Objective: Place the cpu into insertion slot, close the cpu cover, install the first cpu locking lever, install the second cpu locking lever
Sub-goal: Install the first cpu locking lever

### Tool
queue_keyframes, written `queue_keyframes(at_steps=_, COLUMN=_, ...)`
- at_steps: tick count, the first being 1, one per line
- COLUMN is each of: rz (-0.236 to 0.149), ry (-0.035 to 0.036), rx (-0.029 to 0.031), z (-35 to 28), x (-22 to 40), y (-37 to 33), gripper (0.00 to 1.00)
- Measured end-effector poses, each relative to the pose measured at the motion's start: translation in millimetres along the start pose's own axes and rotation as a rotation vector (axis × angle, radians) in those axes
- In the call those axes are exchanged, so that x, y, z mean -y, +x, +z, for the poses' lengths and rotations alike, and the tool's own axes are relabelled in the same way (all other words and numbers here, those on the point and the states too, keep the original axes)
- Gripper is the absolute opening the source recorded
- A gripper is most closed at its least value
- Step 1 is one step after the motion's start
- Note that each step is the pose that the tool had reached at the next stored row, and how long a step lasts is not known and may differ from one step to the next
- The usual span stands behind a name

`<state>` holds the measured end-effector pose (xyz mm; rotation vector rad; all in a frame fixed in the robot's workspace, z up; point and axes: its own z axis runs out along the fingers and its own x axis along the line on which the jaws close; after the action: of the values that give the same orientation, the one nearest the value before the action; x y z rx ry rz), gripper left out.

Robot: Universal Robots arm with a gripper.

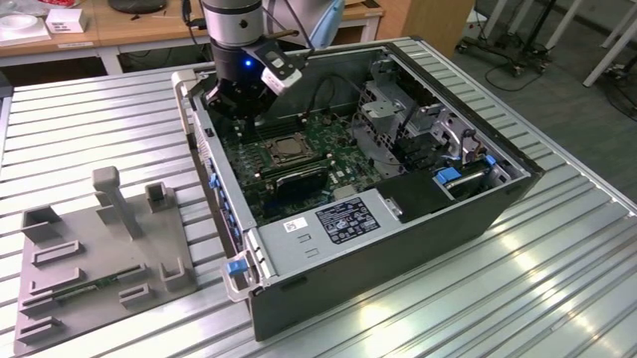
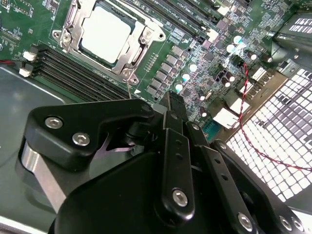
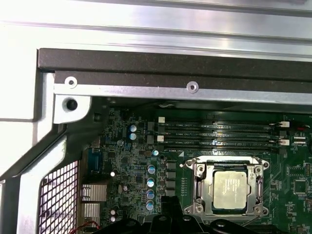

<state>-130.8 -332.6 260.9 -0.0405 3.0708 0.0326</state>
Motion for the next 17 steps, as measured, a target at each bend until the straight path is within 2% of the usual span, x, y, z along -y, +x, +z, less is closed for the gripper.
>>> queue_keyframes(at_steps=9, rz=0.000, ry=-0.0015, rx=0.0001, z=0.0, x=0.0, y=0.0, gripper=0.11)
queue_keyframes(at_steps=10, rz=0.000, ry=-0.0066, rx=0.0001, z=0.0, x=0.1, y=0.1, gripper=0.11)
queue_keyframes(at_steps=14, rz=0.003, ry=-0.0423, rx=0.0012, z=0.0, x=0.0, y=0.0, gripper=0.11)
queue_keyframes(at_steps=15, rz=0.003, ry=-0.0484, rx=0.0013, z=0.0, x=0.0, y=0.0, gripper=0.11)
queue_keyframes(at_steps=17, rz=0.004, ry=-0.0492, rx=0.0013, z=0.0, x=0.0, y=0.0, gripper=0.11)
